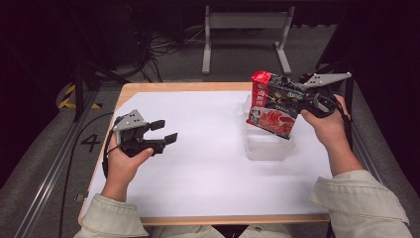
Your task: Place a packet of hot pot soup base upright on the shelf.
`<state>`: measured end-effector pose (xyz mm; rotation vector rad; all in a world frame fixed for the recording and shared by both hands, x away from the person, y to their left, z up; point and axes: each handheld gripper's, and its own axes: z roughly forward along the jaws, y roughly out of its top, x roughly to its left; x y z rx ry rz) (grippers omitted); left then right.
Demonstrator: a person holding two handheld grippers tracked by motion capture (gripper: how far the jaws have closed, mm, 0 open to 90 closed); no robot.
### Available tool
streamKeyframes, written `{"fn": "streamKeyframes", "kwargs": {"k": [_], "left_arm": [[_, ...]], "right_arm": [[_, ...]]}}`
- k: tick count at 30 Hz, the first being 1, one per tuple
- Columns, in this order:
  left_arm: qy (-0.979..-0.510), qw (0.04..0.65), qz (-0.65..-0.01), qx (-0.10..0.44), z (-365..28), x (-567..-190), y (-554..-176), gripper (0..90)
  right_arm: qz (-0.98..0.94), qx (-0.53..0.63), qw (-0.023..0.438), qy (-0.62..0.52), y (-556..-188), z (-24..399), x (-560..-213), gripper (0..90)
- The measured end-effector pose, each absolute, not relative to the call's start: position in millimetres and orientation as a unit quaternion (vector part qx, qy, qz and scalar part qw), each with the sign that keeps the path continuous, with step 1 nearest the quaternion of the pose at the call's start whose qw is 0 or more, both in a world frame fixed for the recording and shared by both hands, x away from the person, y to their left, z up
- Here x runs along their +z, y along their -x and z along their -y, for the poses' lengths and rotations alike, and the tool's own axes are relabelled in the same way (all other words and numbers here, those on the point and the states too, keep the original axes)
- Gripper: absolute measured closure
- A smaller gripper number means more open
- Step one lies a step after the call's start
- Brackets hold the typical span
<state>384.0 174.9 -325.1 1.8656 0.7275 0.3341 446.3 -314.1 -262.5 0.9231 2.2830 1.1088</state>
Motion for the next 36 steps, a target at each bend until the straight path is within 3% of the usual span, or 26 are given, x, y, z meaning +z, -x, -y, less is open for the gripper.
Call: {"fn": "streamKeyframes", "kwargs": {"k": [36], "left_arm": [[-0.784, 0.521, -0.308, 0.134, -172, -327, -385, 31.4]], "right_arm": [[-0.822, 0.409, 0.200, -0.341, -455, 320, -312, 82.3]]}}
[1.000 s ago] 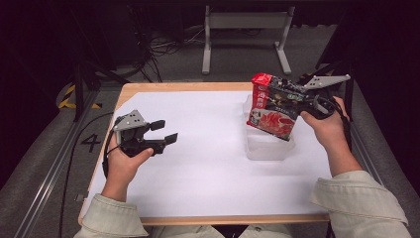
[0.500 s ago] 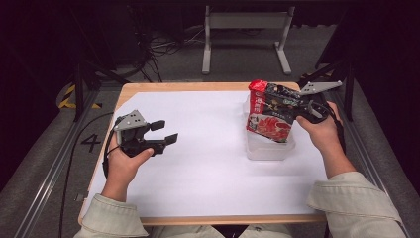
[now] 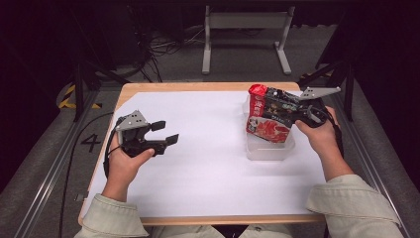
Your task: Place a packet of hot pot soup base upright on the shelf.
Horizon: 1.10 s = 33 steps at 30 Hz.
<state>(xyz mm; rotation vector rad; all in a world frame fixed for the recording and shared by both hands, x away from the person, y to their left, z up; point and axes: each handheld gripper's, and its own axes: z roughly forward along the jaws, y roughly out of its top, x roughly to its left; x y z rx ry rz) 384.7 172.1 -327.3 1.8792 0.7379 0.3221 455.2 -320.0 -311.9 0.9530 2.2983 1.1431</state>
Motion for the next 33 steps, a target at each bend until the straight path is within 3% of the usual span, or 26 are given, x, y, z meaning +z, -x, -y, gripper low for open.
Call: {"fn": "streamKeyframes", "kwargs": {"k": [25, 33], "left_arm": [[-0.787, 0.517, -0.307, 0.134, -170, -329, -386, 30.9], [-0.786, 0.517, -0.312, 0.130, -171, -331, -387, 30.8]], "right_arm": [[-0.829, 0.391, 0.195, -0.349, -449, 332, -332, 82.5], [-0.836, 0.372, 0.216, -0.340, -448, 326, -328, 82.9]]}}
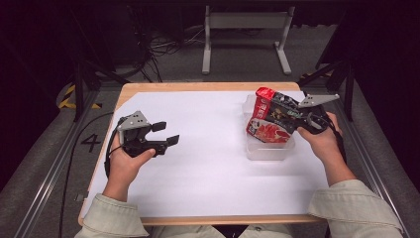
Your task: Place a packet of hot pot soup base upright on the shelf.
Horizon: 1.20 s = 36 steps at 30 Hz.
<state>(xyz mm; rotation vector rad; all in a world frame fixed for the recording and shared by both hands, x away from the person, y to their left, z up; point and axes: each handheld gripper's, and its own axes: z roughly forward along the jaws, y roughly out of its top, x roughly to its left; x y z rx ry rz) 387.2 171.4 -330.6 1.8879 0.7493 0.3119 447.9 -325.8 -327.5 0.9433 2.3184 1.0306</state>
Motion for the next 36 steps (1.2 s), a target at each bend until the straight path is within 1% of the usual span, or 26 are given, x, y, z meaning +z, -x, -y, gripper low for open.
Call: {"fn": "streamKeyframes", "kwargs": {"k": [3, 8, 9, 12, 15, 18, 21, 28, 31, 32, 36], "left_arm": [[-0.787, 0.516, -0.313, 0.130, -171, -331, -388, 30.8], [-0.790, 0.514, -0.308, 0.131, -171, -331, -386, 30.1], [-0.789, 0.514, -0.311, 0.129, -171, -331, -386, 30.0], [-0.789, 0.511, -0.314, 0.128, -172, -333, -386, 29.9], [-0.789, 0.511, -0.315, 0.130, -174, -334, -385, 29.9], [-0.790, 0.510, -0.314, 0.131, -176, -334, -383, 29.8], [-0.791, 0.507, -0.316, 0.133, -179, -336, -380, 29.4], [-0.793, 0.497, -0.321, 0.144, -193, -342, -363, 29.2], [-0.791, 0.495, -0.326, 0.151, -201, -344, -353, 29.2], [-0.791, 0.495, -0.327, 0.152, -207, -344, -348, 29.5], [-0.789, 0.493, -0.330, 0.156, -214, -346, -339, 29.5]], "right_arm": [[-0.840, 0.360, 0.223, -0.339, -447, 321, -327, 82.7], [-0.838, 0.366, 0.223, -0.337, -446, 324, -327, 75.8], [-0.838, 0.368, 0.222, -0.337, -446, 325, -327, 73.0], [-0.828, 0.391, 0.220, -0.335, -445, 327, -324, 55.3], [-0.823, 0.405, 0.223, -0.329, -445, 328, -321, 42.8], [-0.812, 0.421, 0.222, -0.336, -442, 330, -317, 34.6], [-0.803, 0.434, 0.227, -0.339, -436, 337, -312, 29.4], [-0.789, 0.455, 0.243, -0.334, -405, 356, -304, 23.0], [-0.785, 0.462, 0.243, -0.335, -396, 362, -304, 22.2], [-0.780, 0.467, 0.247, -0.335, -387, 366, -306, 21.8], [-0.778, 0.474, 0.242, -0.333, -373, 372, -313, 20.8]]}}
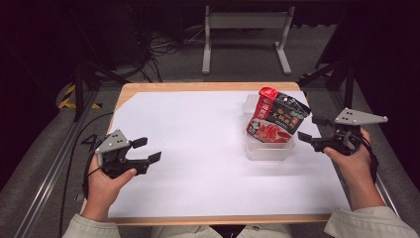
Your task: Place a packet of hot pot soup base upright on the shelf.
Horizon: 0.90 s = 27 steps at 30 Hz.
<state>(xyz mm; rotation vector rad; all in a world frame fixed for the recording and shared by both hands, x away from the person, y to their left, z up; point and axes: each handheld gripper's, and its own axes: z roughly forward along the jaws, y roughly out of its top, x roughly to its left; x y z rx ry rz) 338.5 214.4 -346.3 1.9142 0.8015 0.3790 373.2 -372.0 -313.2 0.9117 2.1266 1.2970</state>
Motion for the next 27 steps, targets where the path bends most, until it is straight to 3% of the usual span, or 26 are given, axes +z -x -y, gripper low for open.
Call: {"fn": "streamKeyframes", "kwargs": {"k": [11, 27], "left_arm": [[-0.781, 0.501, -0.334, 0.164, -221, -359, -326, 29.7], [-0.774, 0.497, -0.366, 0.138, -219, -399, -328, 30.8]], "right_arm": [[-0.771, 0.505, 0.219, -0.320, -351, 381, -344, 19.6], [-0.780, 0.473, 0.220, -0.346, -343, 378, -412, 20.2]]}}
